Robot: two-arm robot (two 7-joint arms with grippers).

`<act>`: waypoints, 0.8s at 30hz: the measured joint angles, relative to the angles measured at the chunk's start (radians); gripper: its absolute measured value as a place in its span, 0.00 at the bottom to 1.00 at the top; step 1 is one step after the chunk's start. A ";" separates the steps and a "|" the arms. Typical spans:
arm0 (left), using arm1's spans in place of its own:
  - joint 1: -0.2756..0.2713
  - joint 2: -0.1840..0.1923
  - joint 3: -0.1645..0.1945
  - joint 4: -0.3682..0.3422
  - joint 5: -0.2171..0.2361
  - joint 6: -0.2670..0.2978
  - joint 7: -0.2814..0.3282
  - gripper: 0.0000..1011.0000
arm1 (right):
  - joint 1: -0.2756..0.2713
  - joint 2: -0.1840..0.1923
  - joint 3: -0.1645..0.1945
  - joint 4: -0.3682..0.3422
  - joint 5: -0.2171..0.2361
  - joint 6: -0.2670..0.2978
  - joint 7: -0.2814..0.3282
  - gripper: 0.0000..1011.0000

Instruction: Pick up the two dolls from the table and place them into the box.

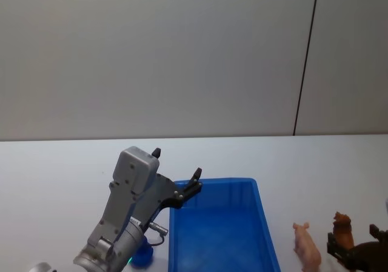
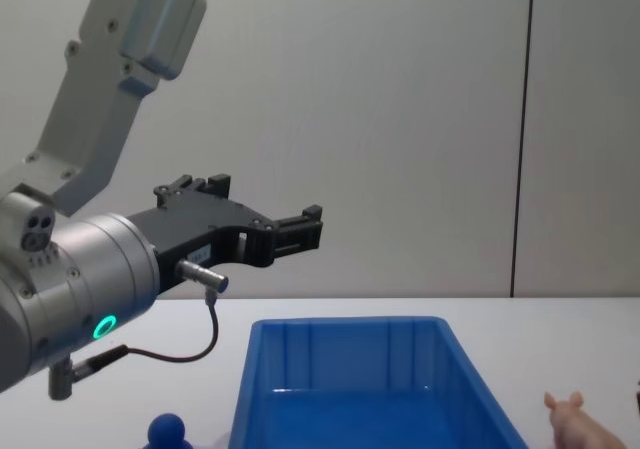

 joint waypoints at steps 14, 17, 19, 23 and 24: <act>0.000 0.000 0.000 0.000 0.000 0.000 0.000 0.99 | -0.010 -0.009 0.004 0.036 0.016 0.020 0.003 0.64; 0.000 0.000 0.000 0.000 0.000 0.000 0.000 0.99 | -0.012 -0.010 0.005 0.041 0.018 0.019 0.005 0.54; 0.000 0.000 0.000 0.000 0.000 0.000 0.000 0.99 | -0.014 -0.010 0.005 0.042 0.018 0.017 0.007 0.50; 0.000 0.000 0.000 0.000 0.000 0.000 0.000 0.99 | -0.018 -0.011 0.006 0.042 0.015 0.001 0.014 0.34; 0.000 0.000 0.000 0.000 0.000 0.000 0.000 0.99 | -0.019 -0.011 0.006 0.041 0.014 -0.003 0.016 0.33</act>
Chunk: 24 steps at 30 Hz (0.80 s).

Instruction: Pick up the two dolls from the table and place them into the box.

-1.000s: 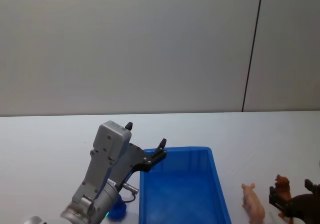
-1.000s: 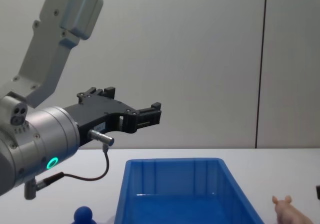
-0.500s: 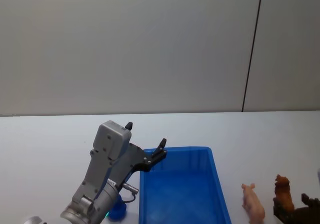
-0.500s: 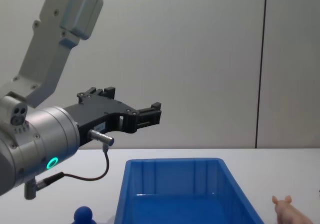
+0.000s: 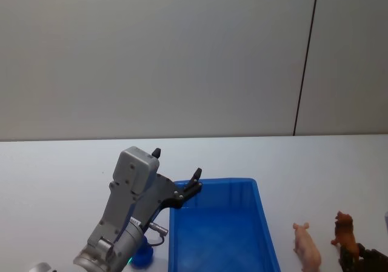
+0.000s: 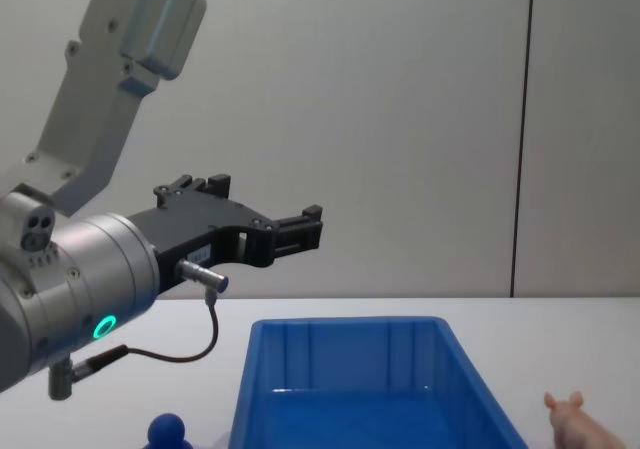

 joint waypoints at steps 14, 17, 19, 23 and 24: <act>0.000 0.000 0.000 0.000 0.000 0.000 0.000 0.99 | -0.008 0.004 -0.002 -0.073 -0.037 -0.081 0.052 0.27; 0.000 0.000 0.000 0.000 0.000 0.000 0.000 0.99 | -0.003 0.003 -0.004 -0.090 -0.043 -0.093 0.075 0.27; 0.000 0.000 0.000 0.000 0.000 0.000 0.000 0.99 | 0.002 0.001 -0.007 -0.099 -0.047 -0.101 0.098 0.27; 0.000 0.000 0.000 0.000 0.000 0.000 0.000 0.99 | 0.015 -0.007 -0.014 -0.109 -0.052 -0.109 0.135 0.27; 0.000 0.000 0.000 0.000 0.000 0.000 0.000 0.99 | 0.018 -0.008 -0.015 -0.110 -0.053 -0.110 0.143 0.27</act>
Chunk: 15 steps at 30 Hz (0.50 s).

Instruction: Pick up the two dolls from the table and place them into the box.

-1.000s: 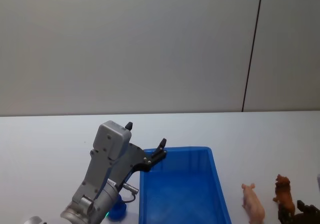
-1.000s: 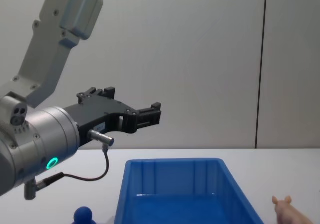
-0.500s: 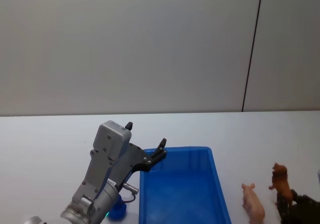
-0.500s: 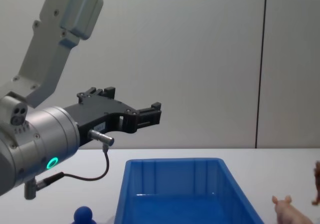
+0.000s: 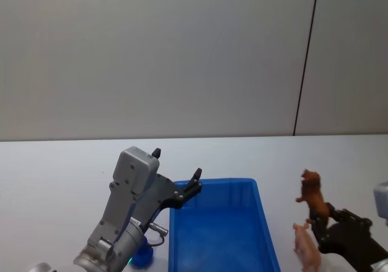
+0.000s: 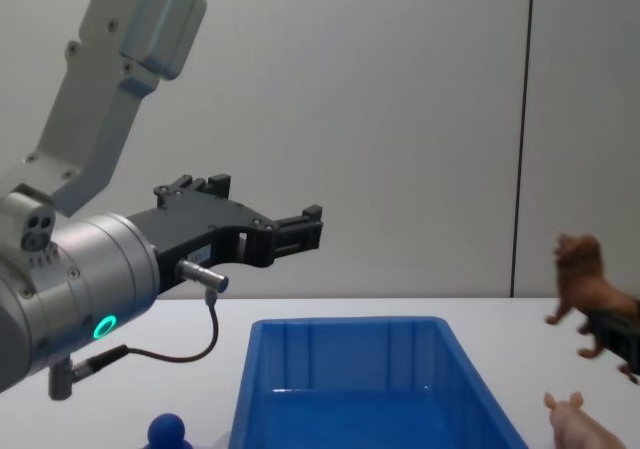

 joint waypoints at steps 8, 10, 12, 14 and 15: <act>0.000 0.000 0.000 0.000 0.000 0.000 0.000 0.99 | 0.040 -0.030 -0.025 0.011 -0.014 -0.001 0.104 0.27; 0.000 0.000 0.000 0.000 0.000 0.000 0.000 0.99 | 0.048 -0.036 -0.031 0.017 -0.018 0.000 0.122 0.27; 0.000 0.000 0.000 0.000 0.000 0.000 0.000 0.99 | 0.063 -0.048 -0.041 0.029 -0.025 0.003 0.153 0.27; 0.000 0.000 0.000 0.000 0.000 0.000 0.000 0.99 | 0.073 -0.057 -0.048 0.040 -0.029 0.005 0.170 0.27; 0.000 0.000 0.000 0.000 0.000 0.000 0.000 0.99 | 0.082 -0.066 -0.055 0.051 -0.035 0.008 0.190 0.27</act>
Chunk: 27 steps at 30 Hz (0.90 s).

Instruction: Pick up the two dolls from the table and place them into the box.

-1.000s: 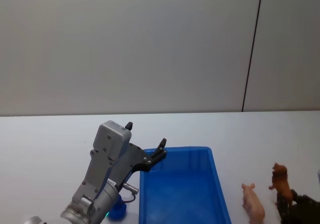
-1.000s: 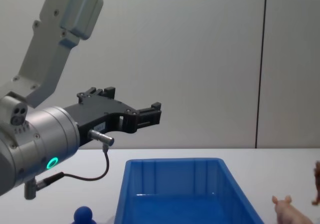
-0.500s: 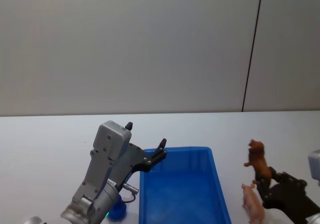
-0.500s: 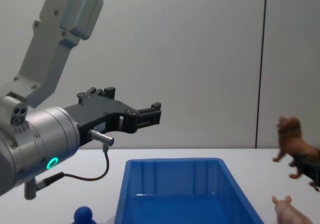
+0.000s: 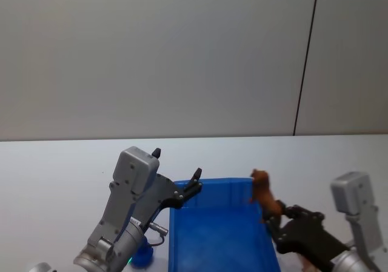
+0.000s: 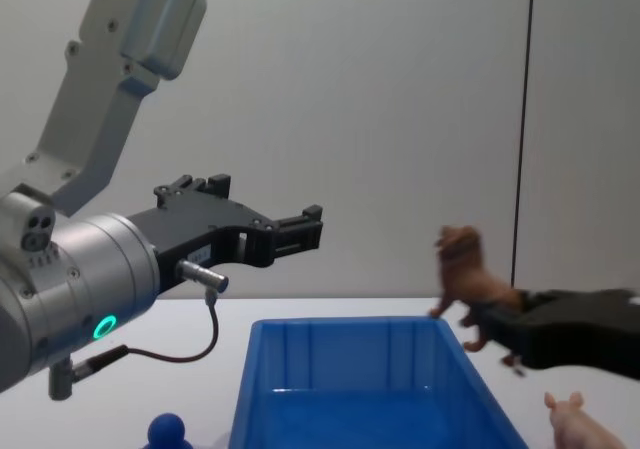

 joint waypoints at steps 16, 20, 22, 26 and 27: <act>0.000 0.000 0.000 0.000 0.000 0.000 0.000 0.99 | 0.065 -0.056 -0.041 0.090 -0.035 0.018 0.077 0.72; 0.000 0.000 0.000 0.000 0.000 0.000 0.000 0.99 | 0.067 -0.058 -0.041 0.098 -0.035 0.019 0.063 0.84; 0.000 0.000 0.000 0.000 0.000 0.000 0.000 0.99 | 0.067 -0.058 -0.039 0.099 -0.035 0.019 0.054 0.88; 0.000 0.000 0.000 0.000 0.000 0.000 0.000 0.99 | 0.062 -0.054 -0.033 0.098 -0.031 0.019 0.021 0.99; 0.000 0.000 0.000 0.000 0.000 0.000 0.000 0.99 | 0.061 -0.053 -0.032 0.097 -0.030 0.019 0.014 0.99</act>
